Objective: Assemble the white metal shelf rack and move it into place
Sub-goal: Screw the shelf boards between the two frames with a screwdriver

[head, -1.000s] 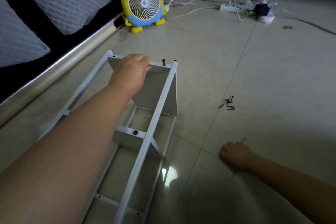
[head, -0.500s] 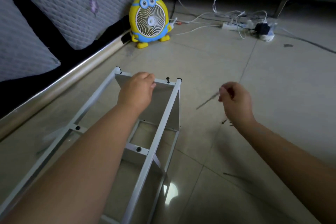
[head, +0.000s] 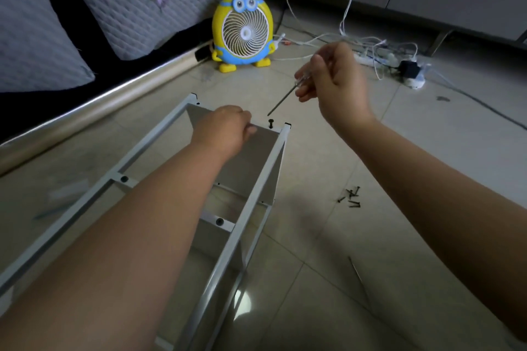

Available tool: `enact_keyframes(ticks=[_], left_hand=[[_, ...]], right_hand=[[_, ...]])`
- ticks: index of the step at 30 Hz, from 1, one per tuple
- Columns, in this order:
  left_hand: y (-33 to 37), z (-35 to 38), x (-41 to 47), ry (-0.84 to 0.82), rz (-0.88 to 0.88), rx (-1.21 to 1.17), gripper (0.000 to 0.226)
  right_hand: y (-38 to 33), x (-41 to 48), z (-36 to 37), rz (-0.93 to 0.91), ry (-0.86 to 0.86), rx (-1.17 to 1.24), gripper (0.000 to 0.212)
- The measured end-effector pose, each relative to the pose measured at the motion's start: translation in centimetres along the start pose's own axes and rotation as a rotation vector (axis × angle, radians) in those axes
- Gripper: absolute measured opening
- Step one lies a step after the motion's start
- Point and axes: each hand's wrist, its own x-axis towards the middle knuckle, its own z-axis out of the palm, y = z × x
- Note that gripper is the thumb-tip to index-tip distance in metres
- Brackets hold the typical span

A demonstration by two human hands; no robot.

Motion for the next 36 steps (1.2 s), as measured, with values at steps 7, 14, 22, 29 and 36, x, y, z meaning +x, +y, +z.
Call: enact_keyframes(ticks=[7,14,22,29,36], left_hand=[[0.1,-0.2,0.0,-0.015,-0.017,0.017,0.037],[0.1,-0.3,0.0,-0.029,-0.025,-0.007,0.037],[0.1,-0.3,0.0,-0.034,-0.016,0.021,0.038],[0.0,-0.3,-0.1,-0.031,0.003,0.002,0.036],[-0.3,0.1,0.1,-0.019,0.019,-0.042,0.038]], right_hand=[[-0.2,0.2,0.0,-0.039,-0.043,-0.088,0.026],[-0.4,0.3,0.0,-0.039,-0.08,-0.168,0.022],[-1.3,0.9,0.2,-0.059,-0.179,-0.233,0.023],[-3.1,1.9,-0.8,-0.085,-0.432,-0.413,0.01],[-4.4,3.5,-0.2,-0.093,-0.512,-0.615,0.015]])
